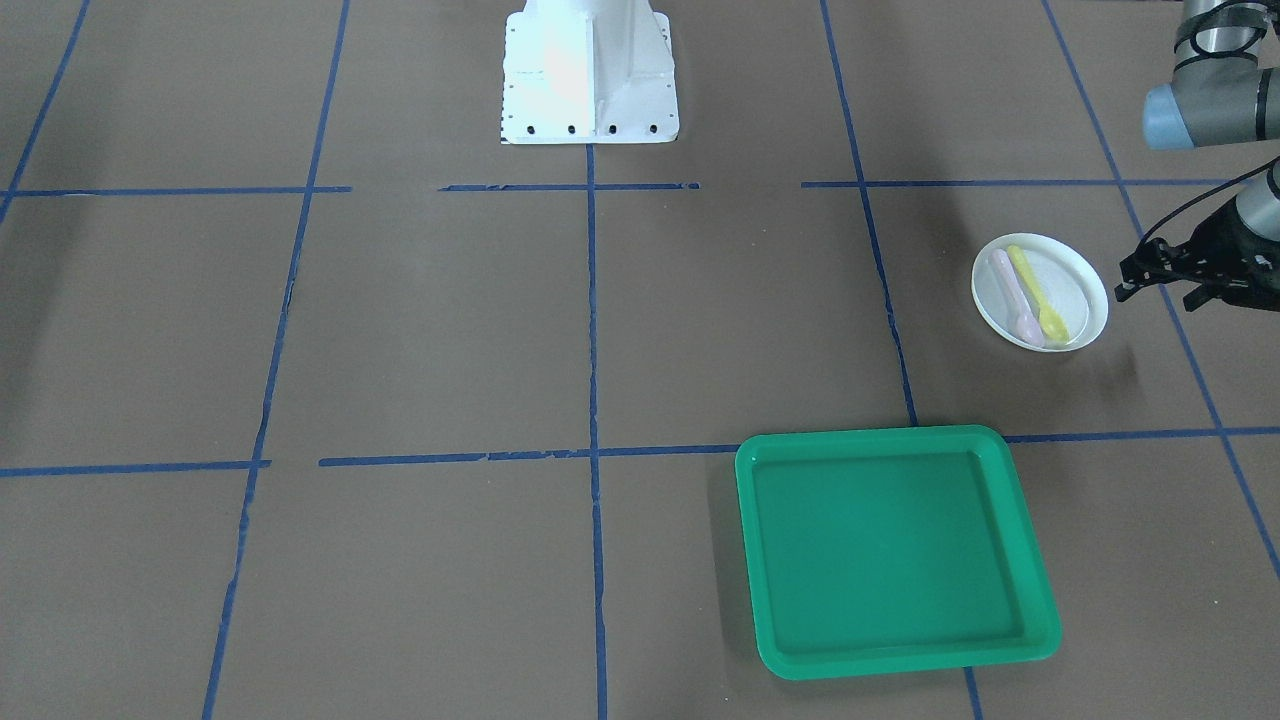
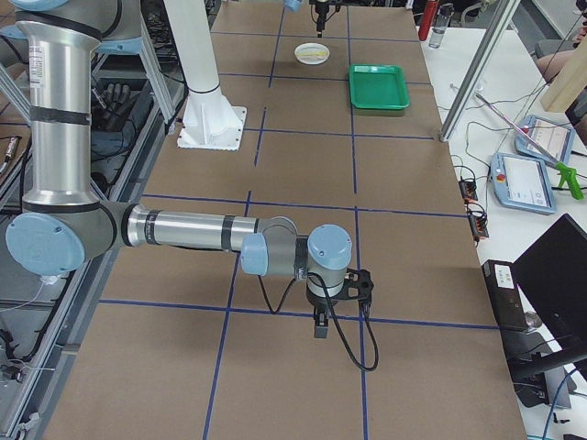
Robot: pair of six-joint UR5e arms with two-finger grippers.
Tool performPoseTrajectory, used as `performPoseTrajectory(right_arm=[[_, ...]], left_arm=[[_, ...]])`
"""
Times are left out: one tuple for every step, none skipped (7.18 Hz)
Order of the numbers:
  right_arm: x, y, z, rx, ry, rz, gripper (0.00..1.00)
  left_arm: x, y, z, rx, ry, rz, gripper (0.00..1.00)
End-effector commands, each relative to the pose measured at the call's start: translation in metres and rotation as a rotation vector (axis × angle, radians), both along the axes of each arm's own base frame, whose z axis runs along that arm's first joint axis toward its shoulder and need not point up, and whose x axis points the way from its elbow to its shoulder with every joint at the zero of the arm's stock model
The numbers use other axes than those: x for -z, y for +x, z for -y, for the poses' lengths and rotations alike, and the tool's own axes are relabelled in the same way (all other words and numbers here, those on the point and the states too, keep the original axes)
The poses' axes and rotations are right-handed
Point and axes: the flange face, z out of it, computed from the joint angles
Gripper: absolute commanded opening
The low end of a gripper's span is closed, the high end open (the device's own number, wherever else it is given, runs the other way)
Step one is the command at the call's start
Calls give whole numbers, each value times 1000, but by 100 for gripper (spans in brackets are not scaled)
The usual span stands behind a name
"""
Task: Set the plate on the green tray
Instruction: 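Lower the left gripper to the plate rim and grasp it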
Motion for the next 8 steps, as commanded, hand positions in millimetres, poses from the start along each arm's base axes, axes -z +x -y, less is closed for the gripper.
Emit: performPoseTrajectory(right_arm=[[0, 0, 0, 0, 0, 0, 100], [0, 0, 0, 0, 0, 0, 100], [0, 0, 0, 0, 0, 0, 100], [0, 0, 0, 0, 0, 0, 100], [0, 0, 0, 0, 0, 0, 100], [0, 0, 0, 0, 0, 0, 100], [0, 0, 0, 0, 0, 0, 100], [0, 0, 0, 0, 0, 0, 100]], left_arm=[[-15, 14, -7, -10, -18, 0, 99], [-16, 19, -9, -11, -12, -11, 98], [-16, 26, -12, -11, -32, -13, 96], [-16, 30, -12, -18, -33, -16, 95], [-16, 37, -15, -35, -33, -15, 92], [-14, 38, -16, -38, -32, -19, 87], [-15, 38, -16, -39, -33, -19, 77], [-15, 38, -16, -38, -35, -19, 62]])
